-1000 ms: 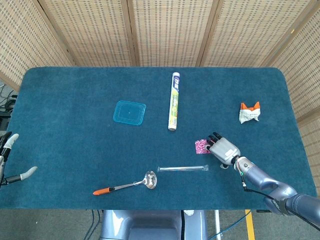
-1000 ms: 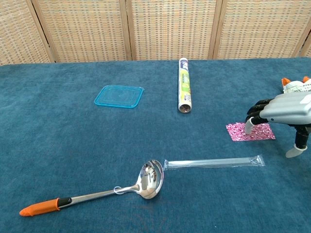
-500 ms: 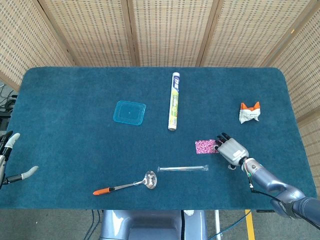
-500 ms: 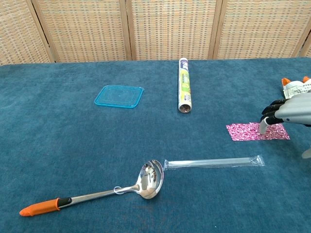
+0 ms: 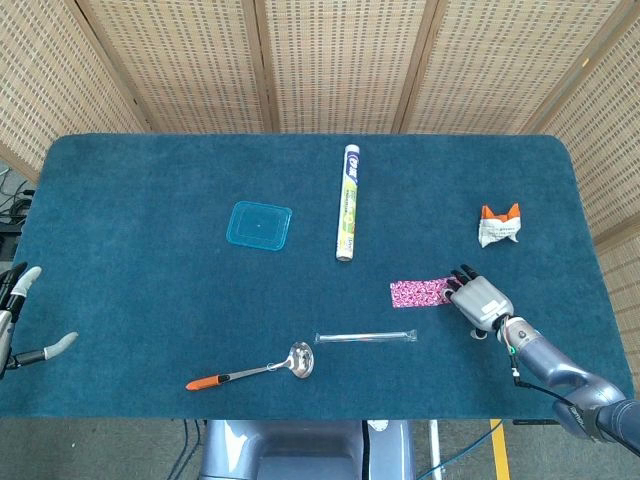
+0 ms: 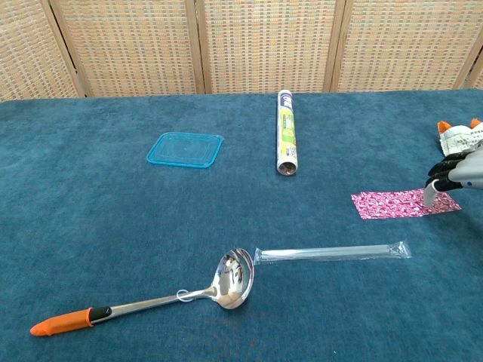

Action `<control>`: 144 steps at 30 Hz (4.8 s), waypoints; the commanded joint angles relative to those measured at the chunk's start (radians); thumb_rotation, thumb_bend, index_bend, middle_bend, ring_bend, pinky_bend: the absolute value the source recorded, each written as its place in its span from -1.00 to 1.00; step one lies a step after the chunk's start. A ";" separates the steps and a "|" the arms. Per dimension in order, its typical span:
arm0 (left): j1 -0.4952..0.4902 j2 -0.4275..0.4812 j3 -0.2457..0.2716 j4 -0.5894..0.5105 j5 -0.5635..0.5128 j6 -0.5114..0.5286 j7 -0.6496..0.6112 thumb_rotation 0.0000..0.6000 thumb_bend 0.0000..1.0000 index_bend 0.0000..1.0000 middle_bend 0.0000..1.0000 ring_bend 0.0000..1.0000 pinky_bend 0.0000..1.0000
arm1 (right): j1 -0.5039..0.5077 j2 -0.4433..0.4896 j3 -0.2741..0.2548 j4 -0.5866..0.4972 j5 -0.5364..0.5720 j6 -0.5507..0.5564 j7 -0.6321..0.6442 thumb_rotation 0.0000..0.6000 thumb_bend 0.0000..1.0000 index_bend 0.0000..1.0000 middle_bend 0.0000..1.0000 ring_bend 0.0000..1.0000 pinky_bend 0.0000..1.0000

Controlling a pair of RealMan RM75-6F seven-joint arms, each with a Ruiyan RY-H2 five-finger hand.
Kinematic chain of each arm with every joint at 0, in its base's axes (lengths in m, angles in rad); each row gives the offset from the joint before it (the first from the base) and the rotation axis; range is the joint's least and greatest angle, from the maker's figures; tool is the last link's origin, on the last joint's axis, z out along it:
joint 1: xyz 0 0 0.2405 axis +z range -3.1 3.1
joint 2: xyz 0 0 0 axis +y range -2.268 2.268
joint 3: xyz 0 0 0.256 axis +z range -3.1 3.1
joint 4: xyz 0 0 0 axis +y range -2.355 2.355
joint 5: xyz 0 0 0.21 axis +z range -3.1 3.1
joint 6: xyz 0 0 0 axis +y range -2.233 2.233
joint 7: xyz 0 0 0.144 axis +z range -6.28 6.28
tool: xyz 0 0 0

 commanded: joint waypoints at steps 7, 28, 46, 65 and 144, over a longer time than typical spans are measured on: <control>0.001 -0.001 0.002 0.000 -0.001 0.000 0.003 -0.32 -1.00 -0.95 -1.00 -1.00 -1.00 | -0.005 0.006 0.000 0.013 0.007 -0.008 0.003 1.00 -0.58 -0.56 -0.63 -1.00 -1.00; 0.003 0.002 0.002 -0.003 -0.010 -0.001 0.004 -0.33 -1.00 -0.95 -1.00 -1.00 -1.00 | 0.023 -0.003 0.016 -0.006 -0.012 -0.021 -0.017 1.00 -0.58 -0.56 -0.63 -1.00 -1.00; -0.004 0.012 -0.004 -0.026 -0.001 0.004 0.022 -0.33 -1.00 -0.95 -1.00 -1.00 -1.00 | 0.001 -0.007 -0.001 0.044 -0.001 -0.025 -0.017 1.00 -0.58 -0.56 -0.62 -1.00 -1.00; 0.009 0.022 0.011 -0.045 0.014 0.015 0.028 -0.33 -1.00 -0.95 -1.00 -1.00 -1.00 | -0.005 0.034 0.021 -0.025 -0.017 0.028 -0.019 1.00 -0.58 -0.56 -0.62 -1.00 -1.00; -0.013 0.040 0.047 -0.054 0.077 -0.015 0.037 -0.33 -1.00 -0.96 -1.00 -1.00 -1.00 | 0.126 -0.112 0.083 0.122 0.035 -0.073 -0.086 1.00 -0.58 -0.56 -0.62 -1.00 -1.00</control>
